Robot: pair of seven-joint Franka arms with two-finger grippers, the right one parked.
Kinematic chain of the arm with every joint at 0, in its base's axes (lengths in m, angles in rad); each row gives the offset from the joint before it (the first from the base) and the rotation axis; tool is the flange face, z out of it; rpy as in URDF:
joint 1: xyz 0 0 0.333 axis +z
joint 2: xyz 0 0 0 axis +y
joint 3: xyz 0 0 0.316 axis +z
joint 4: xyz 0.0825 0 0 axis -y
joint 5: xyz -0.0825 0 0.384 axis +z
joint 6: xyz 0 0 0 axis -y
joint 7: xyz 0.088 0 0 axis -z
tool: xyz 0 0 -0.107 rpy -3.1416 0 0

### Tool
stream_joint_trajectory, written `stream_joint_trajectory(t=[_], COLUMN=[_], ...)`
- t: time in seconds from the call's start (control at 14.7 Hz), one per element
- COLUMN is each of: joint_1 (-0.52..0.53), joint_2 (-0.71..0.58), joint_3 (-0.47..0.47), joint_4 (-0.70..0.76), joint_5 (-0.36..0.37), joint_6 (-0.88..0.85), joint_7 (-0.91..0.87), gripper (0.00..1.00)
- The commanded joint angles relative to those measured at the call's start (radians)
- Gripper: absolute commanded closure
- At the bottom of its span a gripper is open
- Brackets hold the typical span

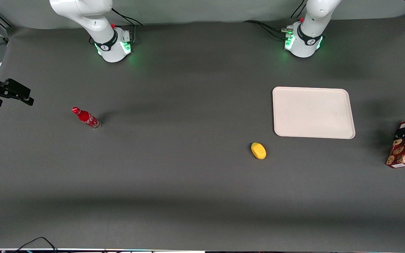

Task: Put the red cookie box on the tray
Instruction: 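Close the left gripper on the red cookie box and lift it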

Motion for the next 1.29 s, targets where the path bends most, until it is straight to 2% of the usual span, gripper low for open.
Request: stream_joint_trajectory(t=[0.0,0.07,0.14,0.2,0.27,0.34,0.61,0.88,1.09,1.22], joint_1=[-0.002,-0.002,-0.002,-0.002,-0.002,-0.002,-0.008,-0.015,-0.015,-0.017], joint_2=[-0.007,-0.007,-0.007,-0.007,-0.007,-0.010,-0.044,-0.212,-0.352,-0.435], joint_3=[0.008,0.008,0.008,0.007,0.007,0.007,0.005,-0.047,-0.073,-0.078], joint_4=[-0.014,-0.014,-0.012,-0.012,-0.012,-0.012,-0.011,-0.008,0.004,0.038], joint_5=[0.017,0.023,0.024,0.024,0.024,0.024,0.005,0.004,0.002,-0.033], joint_6=[0.012,0.010,0.009,0.010,0.009,0.007,-0.023,-0.259,-0.434,-0.560], joint_7=[0.008,0.008,0.007,0.002,0.002,-0.002,-0.047,-0.156,-0.167,-0.170], gripper=[0.24,0.33,0.49,0.72,0.90,1.00,1.00,1.00,1.00,1.00])
